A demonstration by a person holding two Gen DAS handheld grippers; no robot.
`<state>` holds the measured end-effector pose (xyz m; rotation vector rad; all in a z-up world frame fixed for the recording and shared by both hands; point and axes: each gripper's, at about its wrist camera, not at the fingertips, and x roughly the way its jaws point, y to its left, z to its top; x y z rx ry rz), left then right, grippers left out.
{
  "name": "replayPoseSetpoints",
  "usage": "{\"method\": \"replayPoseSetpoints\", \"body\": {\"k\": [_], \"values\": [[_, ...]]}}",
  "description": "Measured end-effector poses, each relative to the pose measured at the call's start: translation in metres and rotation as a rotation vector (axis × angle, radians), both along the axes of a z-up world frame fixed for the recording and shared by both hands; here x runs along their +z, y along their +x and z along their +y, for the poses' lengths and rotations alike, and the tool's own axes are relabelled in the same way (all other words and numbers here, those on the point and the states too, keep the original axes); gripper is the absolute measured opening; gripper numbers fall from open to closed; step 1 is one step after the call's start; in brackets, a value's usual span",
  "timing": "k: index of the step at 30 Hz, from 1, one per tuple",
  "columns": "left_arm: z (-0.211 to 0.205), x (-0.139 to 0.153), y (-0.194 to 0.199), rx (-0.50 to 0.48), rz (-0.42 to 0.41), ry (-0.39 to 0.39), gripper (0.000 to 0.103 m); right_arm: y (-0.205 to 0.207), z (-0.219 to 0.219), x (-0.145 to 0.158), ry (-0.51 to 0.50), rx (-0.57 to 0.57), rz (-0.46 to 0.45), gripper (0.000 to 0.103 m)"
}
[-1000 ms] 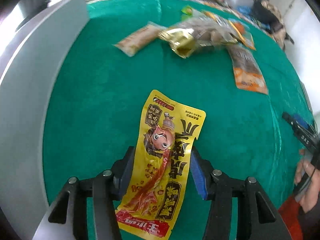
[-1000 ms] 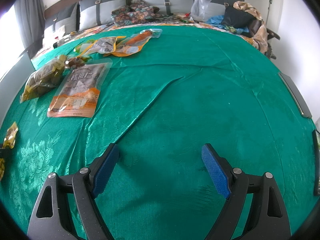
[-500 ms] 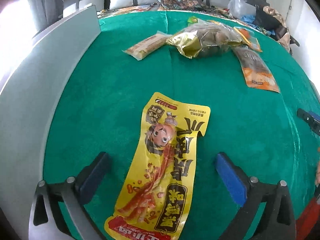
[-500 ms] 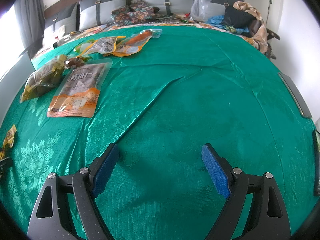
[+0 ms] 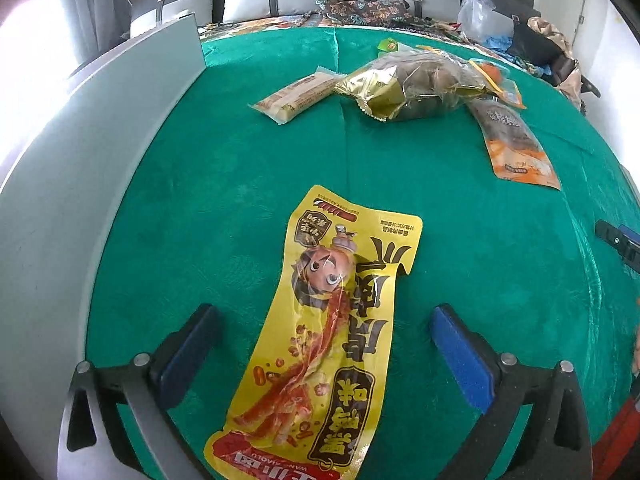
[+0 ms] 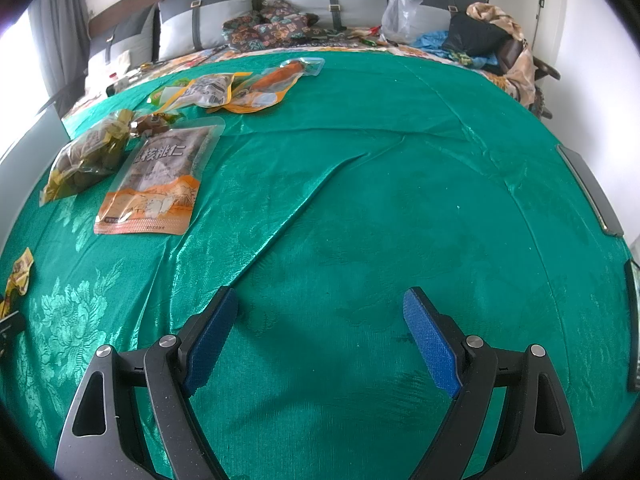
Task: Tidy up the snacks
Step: 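Open and re-close the left tool to regrip the yellow bag, then hold the yellow bag in the left tool while the right tool grasps the walnut bag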
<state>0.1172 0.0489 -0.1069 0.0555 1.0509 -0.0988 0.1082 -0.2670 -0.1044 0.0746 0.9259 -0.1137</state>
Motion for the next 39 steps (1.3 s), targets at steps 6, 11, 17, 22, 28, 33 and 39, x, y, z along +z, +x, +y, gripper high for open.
{"method": "replayPoseSetpoints", "body": {"k": [6, 11, 17, 22, 28, 33, 39], "values": [[0.000, 0.004, -0.002, 0.000, -0.002, -0.002, 0.087, 0.000, 0.000, 0.000, 0.000, -0.001, 0.001, 0.088], [0.000, 0.014, -0.007, -0.023, -0.025, -0.011, 0.046, 0.000, 0.000, 0.000, 0.000, -0.001, 0.001, 0.088], [0.014, 0.021, -0.012, 0.018, -0.026, -0.094, 0.038, 0.000, 0.001, 0.000, 0.000, -0.001, 0.001, 0.088], [0.020, 0.030, -0.015, 0.032, -0.043, -0.142, 0.038, 0.000, 0.001, 0.000, -0.001, -0.001, 0.001, 0.088], [0.026, 0.042, -0.013, 0.049, -0.069, -0.185, 0.038, 0.000, 0.001, 0.000, 0.000, -0.001, 0.001, 0.088], [0.035, 0.047, -0.015, 0.071, -0.081, -0.216, 0.038, 0.003, -0.006, 0.004, 0.064, 0.019, 0.022, 0.089], [0.045, 0.052, -0.018, 0.092, -0.093, -0.249, 0.038, 0.054, 0.027, 0.040, 0.209, 0.110, 0.047, 0.088]]}}
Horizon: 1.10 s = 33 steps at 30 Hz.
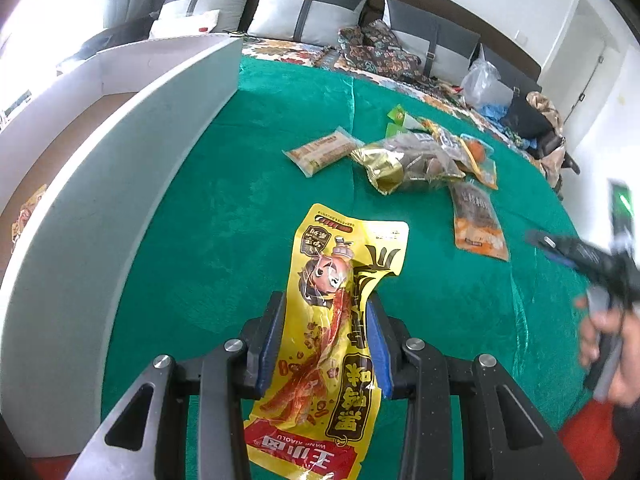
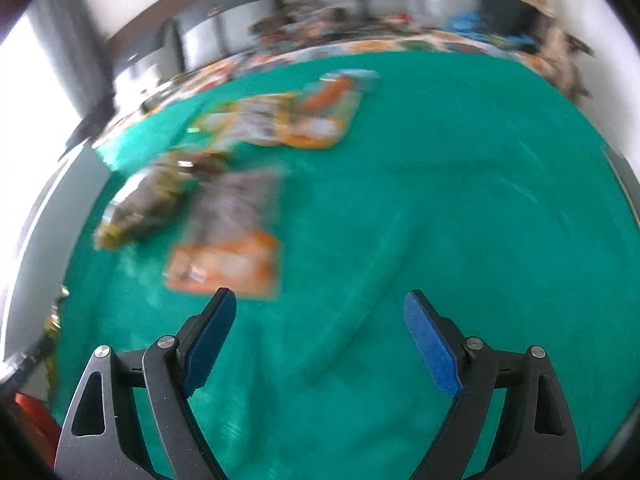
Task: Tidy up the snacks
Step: 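Hold the yellow bag in the left tool while the right tool grasps the walnut bag, then carry both bags over the cardboard box and open both tools to drop them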
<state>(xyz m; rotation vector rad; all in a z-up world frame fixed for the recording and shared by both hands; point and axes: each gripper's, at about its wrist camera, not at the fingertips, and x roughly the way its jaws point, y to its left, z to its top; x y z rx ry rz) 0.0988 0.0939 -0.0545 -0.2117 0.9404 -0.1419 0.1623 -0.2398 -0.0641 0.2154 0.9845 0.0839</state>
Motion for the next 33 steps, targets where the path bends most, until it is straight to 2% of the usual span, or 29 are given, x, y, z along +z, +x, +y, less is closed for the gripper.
{"method": "replayPoseSetpoints", "body": {"k": [2, 5, 8, 9, 10, 14, 20, 25, 29, 31, 32, 33], "values": [[0.004, 0.005, -0.002, 0.009, -0.011, -0.009, 0.038, 0.034, 0.027, -0.002, -0.028, 0.053, 0.055, 0.088], [0.011, 0.010, -0.005, 0.022, -0.022, -0.014, 0.038, 0.078, 0.057, -0.017, -0.129, 0.015, 0.158, 0.088], [0.014, 0.013, -0.007, 0.029, -0.025, -0.006, 0.038, 0.103, 0.072, -0.032, -0.064, -0.044, 0.224, 0.088], [0.014, 0.013, -0.007, 0.031, -0.024, -0.004, 0.038, 0.106, 0.076, -0.033, -0.056, -0.057, 0.228, 0.089], [0.015, 0.012, -0.007, 0.032, -0.021, -0.003, 0.038, 0.109, 0.084, -0.033, -0.090, -0.066, 0.233, 0.089], [0.013, 0.008, -0.005, 0.036, -0.004, -0.005, 0.038, 0.114, 0.107, -0.035, -0.139, -0.011, 0.223, 0.092], [0.005, 0.010, -0.002, 0.026, -0.007, 0.002, 0.038, 0.113, 0.116, -0.037, -0.177, 0.082, 0.191, 0.093], [0.006, 0.013, 0.000, 0.025, -0.013, 0.003, 0.038, 0.119, 0.089, -0.030, -0.097, 0.023, 0.223, 0.092], [0.007, 0.010, 0.000, 0.030, -0.005, -0.002, 0.038, 0.118, 0.095, -0.018, -0.162, 0.037, 0.199, 0.092], [0.007, 0.009, -0.001, 0.029, -0.003, -0.003, 0.038, 0.123, 0.105, -0.031, -0.156, 0.086, 0.249, 0.093], [0.006, 0.010, -0.001, 0.026, -0.003, -0.002, 0.038, 0.125, 0.108, -0.039, -0.145, 0.110, 0.279, 0.098], [0.006, 0.010, -0.001, 0.024, -0.004, 0.000, 0.038, 0.125, 0.116, -0.041, -0.187, 0.130, 0.252, 0.099]]}}
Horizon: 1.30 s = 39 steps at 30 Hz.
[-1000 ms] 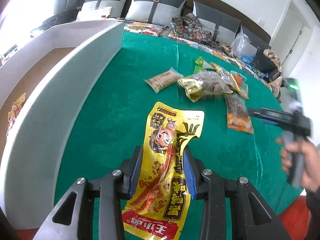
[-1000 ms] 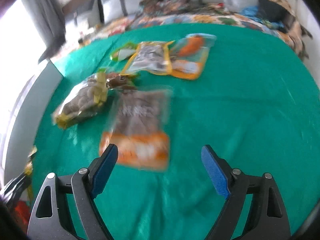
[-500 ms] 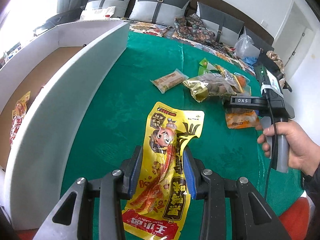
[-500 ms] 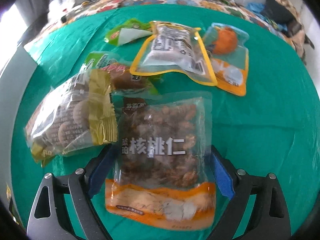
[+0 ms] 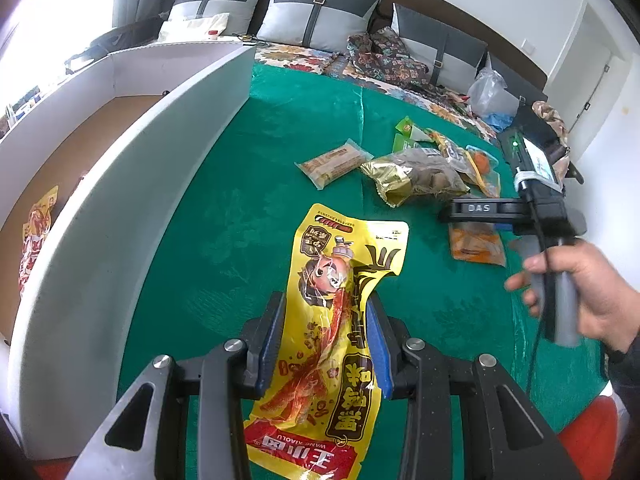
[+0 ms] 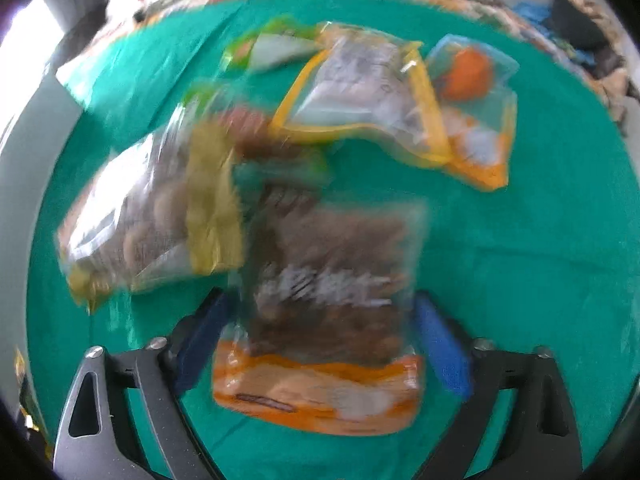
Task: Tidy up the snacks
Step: 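Carry both bags over the cardboard box and open both tools to drop them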
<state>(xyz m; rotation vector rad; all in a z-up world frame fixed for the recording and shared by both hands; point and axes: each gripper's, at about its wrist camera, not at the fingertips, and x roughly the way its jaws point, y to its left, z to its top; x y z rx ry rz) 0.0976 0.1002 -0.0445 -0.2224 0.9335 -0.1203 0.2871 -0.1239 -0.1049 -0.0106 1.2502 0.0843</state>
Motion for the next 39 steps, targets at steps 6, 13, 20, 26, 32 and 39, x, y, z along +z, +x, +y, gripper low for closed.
{"method": "replayPoseSetpoints", "body": {"k": [6, 13, 20, 26, 32, 39], "values": [[0.004, 0.006, 0.000, 0.004, -0.010, -0.003, 0.038, -0.006, 0.009, -0.002, -0.002, 0.062, -0.118, 0.096], [0.009, 0.016, -0.006, 0.012, -0.034, -0.034, 0.038, -0.019, -0.027, 0.013, 0.148, 0.015, -0.101, 0.061], [0.006, 0.035, -0.016, -0.011, -0.066, -0.071, 0.038, -0.057, -0.090, 0.029, 0.435, -0.141, -0.124, 0.059], [0.033, 0.063, -0.022, 0.018, -0.103, -0.180, 0.038, -0.101, -0.121, 0.059, 0.671, -0.194, -0.183, 0.059], [0.123, 0.101, -0.038, 0.179, -0.201, -0.183, 0.038, -0.112, -0.065, 0.124, 0.819, -0.046, -0.216, 0.059], [0.221, 0.095, -0.044, 0.345, -0.181, -0.013, 0.039, -0.103, 0.114, 0.187, 0.907, 0.287, -0.171, 0.060]]}}
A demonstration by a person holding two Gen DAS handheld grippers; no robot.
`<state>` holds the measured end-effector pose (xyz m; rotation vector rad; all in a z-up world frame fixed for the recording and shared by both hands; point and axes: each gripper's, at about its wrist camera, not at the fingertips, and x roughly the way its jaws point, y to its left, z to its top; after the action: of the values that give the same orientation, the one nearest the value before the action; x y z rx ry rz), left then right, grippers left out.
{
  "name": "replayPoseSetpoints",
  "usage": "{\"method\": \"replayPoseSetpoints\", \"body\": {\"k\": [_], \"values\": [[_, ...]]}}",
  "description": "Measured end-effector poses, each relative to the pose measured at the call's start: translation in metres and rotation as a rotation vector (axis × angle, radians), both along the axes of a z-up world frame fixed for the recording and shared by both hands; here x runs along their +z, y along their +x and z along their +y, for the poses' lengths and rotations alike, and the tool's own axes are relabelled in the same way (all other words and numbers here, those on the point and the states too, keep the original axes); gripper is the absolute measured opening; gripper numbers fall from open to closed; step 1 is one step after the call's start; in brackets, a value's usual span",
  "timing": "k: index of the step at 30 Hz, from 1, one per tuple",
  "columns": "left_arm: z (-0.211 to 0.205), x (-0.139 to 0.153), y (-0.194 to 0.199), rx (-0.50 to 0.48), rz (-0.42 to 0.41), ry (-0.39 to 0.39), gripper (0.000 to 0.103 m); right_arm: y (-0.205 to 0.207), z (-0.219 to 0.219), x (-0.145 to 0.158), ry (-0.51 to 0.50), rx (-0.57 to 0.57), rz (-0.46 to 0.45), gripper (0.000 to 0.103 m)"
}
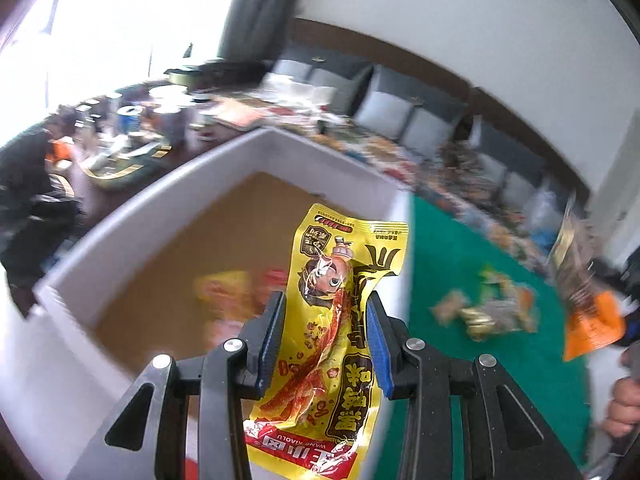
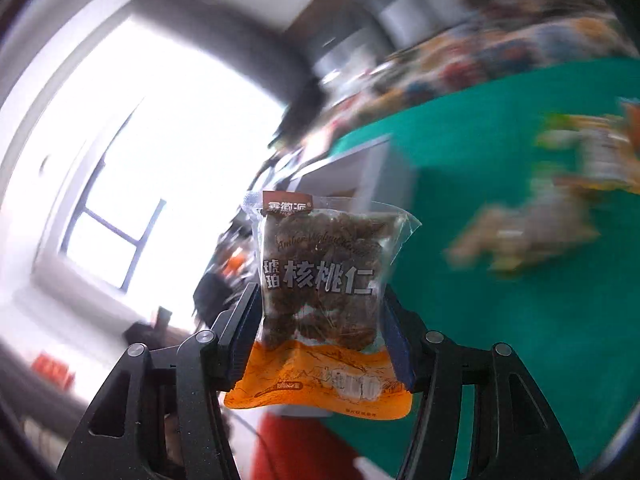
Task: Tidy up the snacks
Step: 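Carry both bags over the cardboard box and open both tools to drop them, then withdraw both tools from the box back over the table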
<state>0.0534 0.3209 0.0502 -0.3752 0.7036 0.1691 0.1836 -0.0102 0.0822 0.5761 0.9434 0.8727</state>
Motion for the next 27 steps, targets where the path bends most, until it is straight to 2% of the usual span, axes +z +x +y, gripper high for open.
{"method": "replayPoseSetpoints", "body": {"k": [2, 3, 6, 9, 10, 15, 20, 22, 24, 27], "values": [[0.015, -0.011, 0.002, 0.026, 0.037, 0.033, 0.043, 0.003, 0.064, 0.003, -0.041, 0.073, -0.026, 0.061], [0.023, -0.018, 0.004, 0.043, 0.062, 0.048, 0.049, 0.004, 0.085, 0.001, -0.059, 0.093, -0.032, 0.066], [0.043, -0.040, 0.004, 0.102, 0.133, 0.050, 0.088, 0.008, 0.161, -0.018, -0.170, 0.139, -0.044, 0.088], [0.048, -0.048, -0.002, 0.133, 0.130, 0.043, 0.090, 0.008, 0.197, -0.037, -0.313, 0.164, -0.084, 0.087], [0.049, -0.050, -0.005, 0.144, 0.125, 0.047, 0.095, 0.005, 0.195, -0.038, -0.330, 0.149, -0.115, 0.087], [0.040, -0.048, -0.017, 0.166, 0.105, 0.024, 0.098, 0.001, 0.153, -0.038, -0.378, 0.095, -0.200, 0.087], [0.000, -0.021, -0.013, 0.111, 0.046, 0.026, 0.098, -0.022, 0.078, -0.045, -0.465, -0.026, -0.296, 0.087], [-0.030, -0.008, -0.007, 0.050, 0.017, 0.018, 0.099, -0.024, 0.051, -0.057, -0.527, -0.075, -0.324, 0.087], [-0.059, 0.000, 0.000, -0.015, -0.001, 0.008, 0.099, -0.033, 0.008, -0.081, -0.634, -0.137, -0.342, 0.087], [-0.114, 0.006, 0.014, -0.137, -0.006, -0.006, 0.101, -0.041, -0.057, -0.117, -0.764, -0.224, -0.298, 0.087]]}}
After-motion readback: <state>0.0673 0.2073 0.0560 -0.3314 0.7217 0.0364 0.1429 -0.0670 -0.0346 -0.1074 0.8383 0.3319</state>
